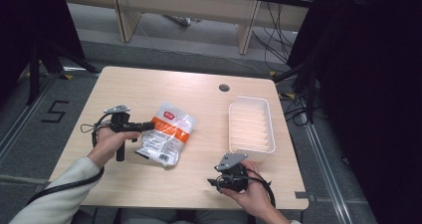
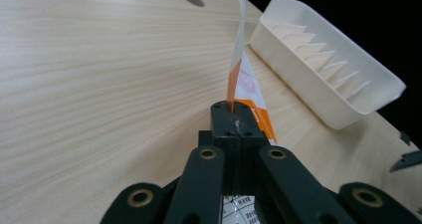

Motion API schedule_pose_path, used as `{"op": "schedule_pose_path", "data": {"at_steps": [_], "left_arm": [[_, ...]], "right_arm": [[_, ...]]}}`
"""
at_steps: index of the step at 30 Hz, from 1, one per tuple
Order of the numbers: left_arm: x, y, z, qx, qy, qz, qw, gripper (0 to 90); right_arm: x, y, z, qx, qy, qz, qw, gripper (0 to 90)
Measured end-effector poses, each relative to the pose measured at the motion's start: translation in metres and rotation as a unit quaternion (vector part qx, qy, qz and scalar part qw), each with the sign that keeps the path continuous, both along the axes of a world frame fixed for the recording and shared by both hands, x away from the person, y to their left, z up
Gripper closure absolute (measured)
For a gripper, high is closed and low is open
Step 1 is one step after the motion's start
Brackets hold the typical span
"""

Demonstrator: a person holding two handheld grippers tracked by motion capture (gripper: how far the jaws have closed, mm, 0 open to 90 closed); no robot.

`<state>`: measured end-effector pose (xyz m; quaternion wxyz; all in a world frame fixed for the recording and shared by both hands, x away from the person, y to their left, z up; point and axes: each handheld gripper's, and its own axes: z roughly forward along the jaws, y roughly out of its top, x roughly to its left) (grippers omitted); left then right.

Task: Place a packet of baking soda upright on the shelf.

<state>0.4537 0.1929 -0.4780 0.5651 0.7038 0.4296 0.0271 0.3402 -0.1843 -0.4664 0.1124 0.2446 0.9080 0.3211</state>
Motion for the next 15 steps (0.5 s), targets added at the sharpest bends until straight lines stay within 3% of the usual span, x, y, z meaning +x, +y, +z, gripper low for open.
{"op": "schedule_pose_path", "data": {"at_steps": [3, 4, 6, 9, 10, 14, 15], "left_arm": [[-0.008, 0.002, 0.005, -0.010, -0.011, -0.008, 0.9999, 89.9], [-0.009, 0.002, 0.006, -0.011, -0.015, -0.010, 0.9998, 89.8], [-0.014, 0.003, 0.008, -0.015, -0.023, -0.016, 0.9995, 89.9], [-0.019, 0.003, 0.011, -0.024, -0.030, -0.024, 0.9990, 89.8], [-0.020, 0.002, 0.012, -0.025, -0.036, -0.031, 0.9986, 89.8], [-0.028, -0.004, 0.019, -0.035, -0.049, -0.051, 0.9969, 89.8], [-0.030, -0.005, 0.021, -0.037, -0.050, -0.054, 0.9966, 89.8]], "right_arm": [[0.006, 0.002, 0.010, -0.002, -0.029, 0.006, 0.9996, 48.9], [0.008, 0.003, 0.014, -0.003, -0.026, 0.005, 0.9997, 48.3], [0.017, 0.004, 0.022, -0.004, -0.044, 0.015, 0.9989, 47.2], [0.029, 0.008, 0.037, -0.001, -0.049, 0.006, 0.9988, 45.4], [0.034, 0.009, 0.041, 0.003, -0.060, 0.006, 0.9982, 44.7], [0.058, 0.013, 0.061, 0.010, -0.064, 0.015, 0.9978, 41.0], [0.065, 0.015, 0.066, 0.014, -0.060, 0.002, 0.9981, 40.6]]}}
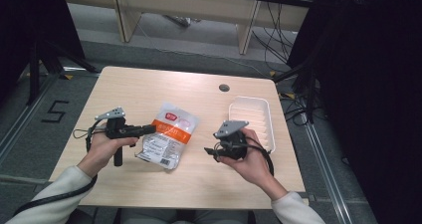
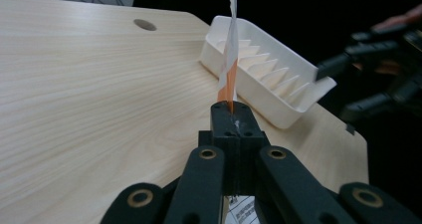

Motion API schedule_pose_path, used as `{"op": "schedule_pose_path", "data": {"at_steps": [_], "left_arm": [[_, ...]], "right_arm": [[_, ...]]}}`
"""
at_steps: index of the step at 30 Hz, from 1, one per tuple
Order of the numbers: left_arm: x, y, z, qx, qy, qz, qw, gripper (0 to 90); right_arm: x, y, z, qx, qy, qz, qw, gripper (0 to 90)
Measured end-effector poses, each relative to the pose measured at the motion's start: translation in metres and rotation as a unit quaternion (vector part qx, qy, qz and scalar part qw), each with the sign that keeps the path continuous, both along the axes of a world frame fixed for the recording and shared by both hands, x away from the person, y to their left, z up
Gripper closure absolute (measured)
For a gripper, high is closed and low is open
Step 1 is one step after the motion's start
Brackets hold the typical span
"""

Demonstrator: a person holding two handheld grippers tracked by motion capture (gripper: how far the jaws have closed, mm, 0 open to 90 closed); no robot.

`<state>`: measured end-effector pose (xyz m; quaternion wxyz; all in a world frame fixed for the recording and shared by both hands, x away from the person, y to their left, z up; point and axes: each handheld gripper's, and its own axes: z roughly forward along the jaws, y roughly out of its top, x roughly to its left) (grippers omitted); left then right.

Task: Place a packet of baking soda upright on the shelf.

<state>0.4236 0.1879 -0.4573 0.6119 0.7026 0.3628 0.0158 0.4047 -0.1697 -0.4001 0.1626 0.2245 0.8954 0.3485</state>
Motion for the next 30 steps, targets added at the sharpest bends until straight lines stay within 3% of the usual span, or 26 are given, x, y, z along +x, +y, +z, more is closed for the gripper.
{"op": "schedule_pose_path", "data": {"at_steps": [7, 8, 12, 16, 23, 26, 29, 30], "left_arm": [[-0.015, -0.012, 0.010, -0.003, -0.025, -0.038, 0.9990, 89.8], [-0.017, -0.013, 0.012, -0.001, -0.025, -0.042, 0.9988, 89.8], [-0.023, -0.016, 0.015, 0.002, -0.033, -0.054, 0.9980, 89.8], [-0.025, -0.018, 0.016, 0.004, -0.035, -0.059, 0.9976, 89.8], [-0.026, -0.019, 0.018, 0.014, -0.044, -0.069, 0.9965, 89.8], [-0.027, -0.019, 0.018, 0.010, -0.038, -0.065, 0.9971, 89.8], [-0.026, -0.019, 0.018, 0.012, -0.045, -0.070, 0.9965, 89.8], [-0.026, -0.019, 0.018, 0.012, -0.044, -0.070, 0.9965, 89.8]], "right_arm": [[0.040, 0.007, 0.020, -0.006, 0.019, 0.007, 0.9998, 33.7], [0.046, 0.008, 0.021, -0.006, 0.011, 0.020, 0.9997, 34.1], [0.057, 0.014, 0.024, 0.007, 0.021, 0.053, 0.9983, 33.0], [0.062, 0.023, 0.017, -0.017, 0.044, 0.094, 0.9944, 33.8], [0.068, 0.029, 0.004, -0.041, 0.073, 0.123, 0.9889, 46.0], [0.070, 0.031, -0.005, -0.053, 0.087, 0.148, 0.9838, 52.5], [0.067, 0.034, -0.007, -0.065, 0.096, 0.153, 0.9815, 58.1], [0.066, 0.037, -0.008, -0.071, 0.106, 0.165, 0.9780, 65.3]]}}
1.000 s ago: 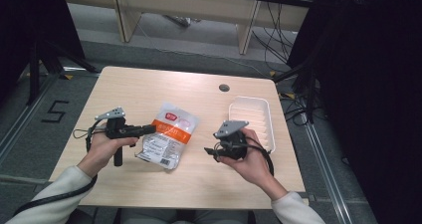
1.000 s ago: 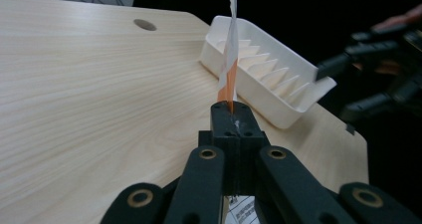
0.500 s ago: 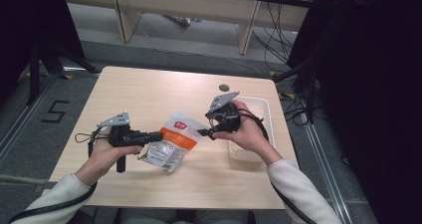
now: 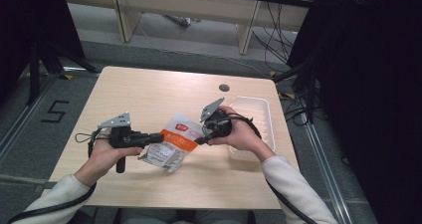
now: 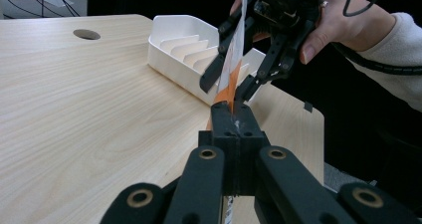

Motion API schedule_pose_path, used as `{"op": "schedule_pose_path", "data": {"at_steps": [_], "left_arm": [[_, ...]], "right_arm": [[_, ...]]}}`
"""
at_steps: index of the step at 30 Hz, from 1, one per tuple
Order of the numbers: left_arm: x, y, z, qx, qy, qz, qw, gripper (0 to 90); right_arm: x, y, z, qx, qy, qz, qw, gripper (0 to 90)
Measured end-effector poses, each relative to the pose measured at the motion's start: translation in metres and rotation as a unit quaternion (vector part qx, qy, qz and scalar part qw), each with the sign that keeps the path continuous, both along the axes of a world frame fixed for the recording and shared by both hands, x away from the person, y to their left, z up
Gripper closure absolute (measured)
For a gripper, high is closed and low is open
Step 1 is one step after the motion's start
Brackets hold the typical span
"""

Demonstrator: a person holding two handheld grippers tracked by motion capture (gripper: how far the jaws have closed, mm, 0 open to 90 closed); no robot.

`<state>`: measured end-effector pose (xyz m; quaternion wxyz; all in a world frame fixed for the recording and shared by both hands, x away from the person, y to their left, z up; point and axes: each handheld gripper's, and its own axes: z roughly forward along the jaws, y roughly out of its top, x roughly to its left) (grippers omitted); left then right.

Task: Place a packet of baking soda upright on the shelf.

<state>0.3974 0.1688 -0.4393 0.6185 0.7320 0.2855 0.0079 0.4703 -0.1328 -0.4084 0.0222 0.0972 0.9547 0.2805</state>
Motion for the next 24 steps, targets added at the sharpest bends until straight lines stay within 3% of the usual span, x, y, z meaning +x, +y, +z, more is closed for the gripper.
{"op": "schedule_pose_path", "data": {"at_steps": [3, 6, 10, 12, 13, 16, 20, 21, 22, 24], "left_arm": [[-0.001, 0.000, 0.000, -0.002, 0.007, 0.005, 1.0000, 89.8], [-0.001, 0.000, 0.000, -0.003, 0.005, 0.005, 1.0000, 89.8], [-0.002, 0.002, -0.001, -0.003, 0.007, 0.009, 0.9999, 89.8], [-0.002, 0.003, -0.001, -0.003, 0.005, 0.010, 0.9999, 89.7], [-0.002, 0.003, -0.001, -0.003, 0.005, 0.011, 0.9999, 89.7], [-0.002, 0.005, -0.002, -0.004, 0.004, 0.011, 0.9999, 89.7], [-0.002, 0.009, -0.003, -0.003, 0.006, 0.018, 0.9998, 89.6], [-0.002, 0.009, -0.003, -0.004, 0.009, 0.018, 0.9998, 89.6], [-0.001, 0.010, -0.004, -0.006, 0.010, 0.018, 0.9998, 89.6], [0.000, 0.011, -0.005, -0.005, 0.009, 0.020, 0.9998, 89.6]], "right_arm": [[-0.001, 0.005, -0.001, 0.000, 0.006, 0.021, 0.9998, 72.9], [-0.005, 0.008, -0.002, -0.004, 0.026, 0.017, 0.9995, 78.6], [-0.009, 0.012, -0.004, -0.003, 0.030, 0.021, 0.9993, 85.3], [-0.010, 0.014, -0.004, -0.002, 0.026, 0.036, 0.9990, 88.7], [-0.012, 0.014, -0.003, -0.007, 0.035, 0.024, 0.9991, 89.6], [-0.014, 0.016, 0.000, -0.012, 0.036, 0.026, 0.9989, 90.0], [-0.016, 0.021, 0.006, -0.027, 0.062, 0.015, 0.9976, 90.0], [-0.016, 0.023, 0.008, -0.026, 0.062, 0.026, 0.9974, 90.0], [-0.018, 0.023, 0.012, -0.045, 0.061, 0.011, 0.9971, 90.0], [-0.019, 0.026, 0.017, -0.057, 0.065, 0.007, 0.9962, 90.0]]}}
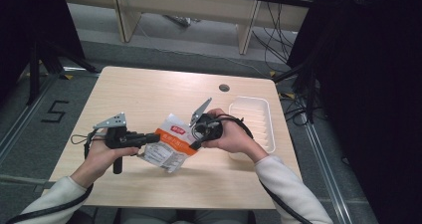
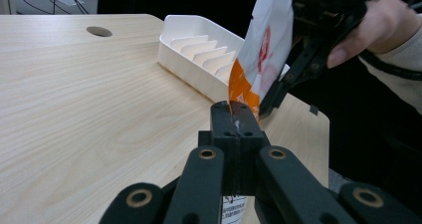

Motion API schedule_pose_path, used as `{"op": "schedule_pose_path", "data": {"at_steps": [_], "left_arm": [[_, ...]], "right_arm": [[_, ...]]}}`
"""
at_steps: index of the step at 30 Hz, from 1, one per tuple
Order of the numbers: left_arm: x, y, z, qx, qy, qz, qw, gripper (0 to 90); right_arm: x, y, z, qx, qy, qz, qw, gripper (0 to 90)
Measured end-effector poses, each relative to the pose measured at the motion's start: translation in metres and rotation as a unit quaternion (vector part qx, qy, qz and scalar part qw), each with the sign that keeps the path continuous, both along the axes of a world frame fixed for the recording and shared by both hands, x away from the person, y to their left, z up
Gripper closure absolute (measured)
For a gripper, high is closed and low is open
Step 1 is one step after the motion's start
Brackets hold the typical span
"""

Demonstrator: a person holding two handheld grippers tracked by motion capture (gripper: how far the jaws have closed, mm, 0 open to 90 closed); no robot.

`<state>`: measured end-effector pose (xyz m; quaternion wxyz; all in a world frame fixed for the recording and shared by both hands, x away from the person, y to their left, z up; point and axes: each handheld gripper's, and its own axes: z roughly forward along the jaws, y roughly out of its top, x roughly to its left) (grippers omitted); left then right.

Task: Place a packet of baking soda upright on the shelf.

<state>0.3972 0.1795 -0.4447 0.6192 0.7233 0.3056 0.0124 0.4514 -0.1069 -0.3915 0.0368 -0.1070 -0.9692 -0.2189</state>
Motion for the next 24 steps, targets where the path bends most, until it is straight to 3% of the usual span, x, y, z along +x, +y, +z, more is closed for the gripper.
{"op": "schedule_pose_path", "data": {"at_steps": [4, 6, 10, 11, 14, 15, 16, 18, 20, 21, 22, 23, 24], "left_arm": [[0.003, 0.001, -0.004, -0.006, 0.007, 0.003, 0.9999, 89.6], [0.005, 0.000, -0.007, -0.008, 0.008, 0.003, 0.9999, 89.5], [0.008, 0.000, -0.011, -0.013, 0.009, 0.003, 0.9999, 89.3], [0.009, -0.003, -0.012, -0.009, 0.007, 0.006, 0.9999, 88.4], [0.009, -0.004, -0.013, -0.001, 0.000, 0.010, 0.9999, 84.7], [0.008, -0.005, -0.012, 0.008, -0.009, 0.015, 0.9998, 82.7], [0.009, -0.005, -0.012, 0.003, -0.012, 0.016, 0.9998, 81.1], [0.007, -0.005, -0.011, 0.008, -0.018, 0.032, 0.9993, 76.2], [0.006, -0.004, -0.010, 0.013, -0.020, 0.045, 0.9987, 73.6], [0.006, -0.003, -0.009, 0.014, -0.026, 0.050, 0.9983, 64.8], [0.005, 0.000, -0.009, 0.021, -0.030, 0.072, 0.9967, 61.1], [0.005, 0.000, -0.009, 0.021, -0.030, 0.072, 0.9967, 59.7], [0.001, 0.005, -0.009, 0.026, -0.034, 0.088, 0.9952, 58.1]], "right_arm": [[0.002, 0.004, 0.010, -0.014, -0.005, 0.008, 0.9999, 90.0], [0.002, 0.007, 0.018, -0.037, -0.007, 0.011, 0.9992, 90.0], [0.005, 0.011, 0.026, -0.049, -0.016, 0.016, 0.9985, 90.0], [0.006, 0.013, 0.033, -0.064, -0.021, 0.017, 0.9976, 90.0], [0.007, 0.016, 0.038, -0.074, -0.024, 0.017, 0.9968, 90.0], [0.011, 0.018, 0.046, -0.073, -0.042, 0.038, 0.9957, 90.0], [0.010, 0.019, 0.051, -0.080, -0.040, 0.020, 0.9958, 90.0], [0.013, 0.022, 0.059, -0.079, -0.048, 0.034, 0.9952, 90.0], [0.012, 0.023, 0.063, -0.086, -0.047, 0.022, 0.9950, 90.0], [0.013, 0.025, 0.070, -0.093, -0.058, 0.031, 0.9935, 90.0], [0.013, 0.026, 0.073, -0.092, -0.059, 0.032, 0.9935, 90.0], [0.015, 0.026, 0.076, -0.086, -0.069, 0.044, 0.9929, 90.0], [0.016, 0.025, 0.079, -0.089, -0.072, 0.044, 0.9924, 90.0]]}}
